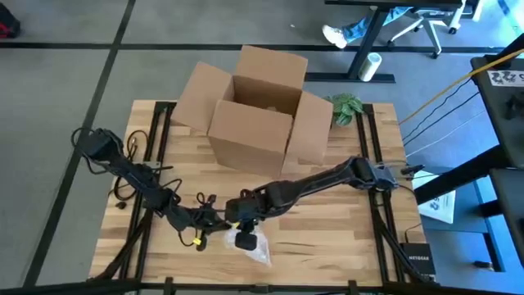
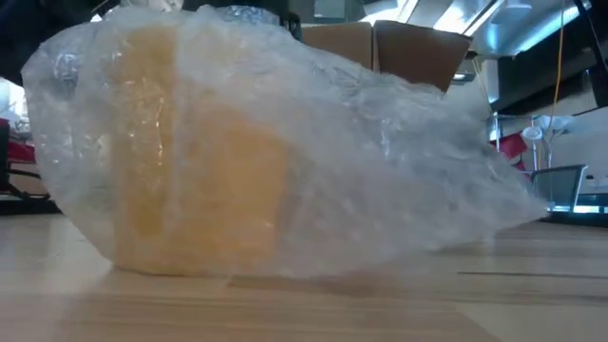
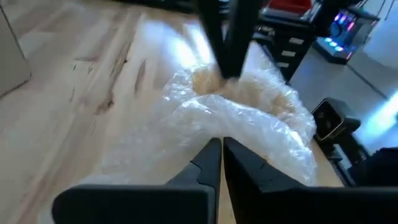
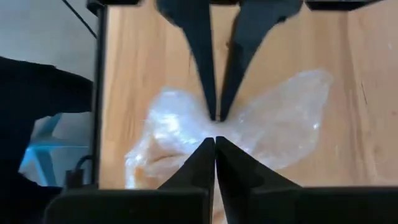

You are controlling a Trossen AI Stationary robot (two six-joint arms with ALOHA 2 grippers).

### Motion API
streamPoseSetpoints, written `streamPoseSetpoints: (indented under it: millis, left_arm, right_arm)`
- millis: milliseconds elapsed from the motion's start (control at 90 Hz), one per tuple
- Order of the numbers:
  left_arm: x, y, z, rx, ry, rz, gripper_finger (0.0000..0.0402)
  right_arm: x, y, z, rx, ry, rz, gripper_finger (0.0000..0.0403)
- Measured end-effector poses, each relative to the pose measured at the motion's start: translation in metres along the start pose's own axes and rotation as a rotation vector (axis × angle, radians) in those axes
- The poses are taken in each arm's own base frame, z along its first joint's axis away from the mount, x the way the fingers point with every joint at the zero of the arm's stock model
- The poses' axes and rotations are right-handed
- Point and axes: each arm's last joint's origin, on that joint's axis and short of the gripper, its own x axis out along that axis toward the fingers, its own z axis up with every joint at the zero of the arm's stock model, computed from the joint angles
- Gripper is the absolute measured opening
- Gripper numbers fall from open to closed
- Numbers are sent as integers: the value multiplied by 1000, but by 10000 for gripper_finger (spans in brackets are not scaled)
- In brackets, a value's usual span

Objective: Wrap mug
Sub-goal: Wrap the yellow mug with the bubble wrap

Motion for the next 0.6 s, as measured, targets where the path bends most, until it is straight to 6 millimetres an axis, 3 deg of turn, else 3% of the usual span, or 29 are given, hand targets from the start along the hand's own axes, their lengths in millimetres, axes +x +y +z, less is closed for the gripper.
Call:
streamPoseSetpoints:
  millis: [333, 600]
  left_arm:
    - [2, -4, 7, 51, -29, -10, 0]
    - [1, -6, 6, 64, -22, -13, 0]
  right_arm:
    - [39, -5, -11, 25, 101, 52, 0]
    - [40, -6, -12, 27, 99, 43, 0]
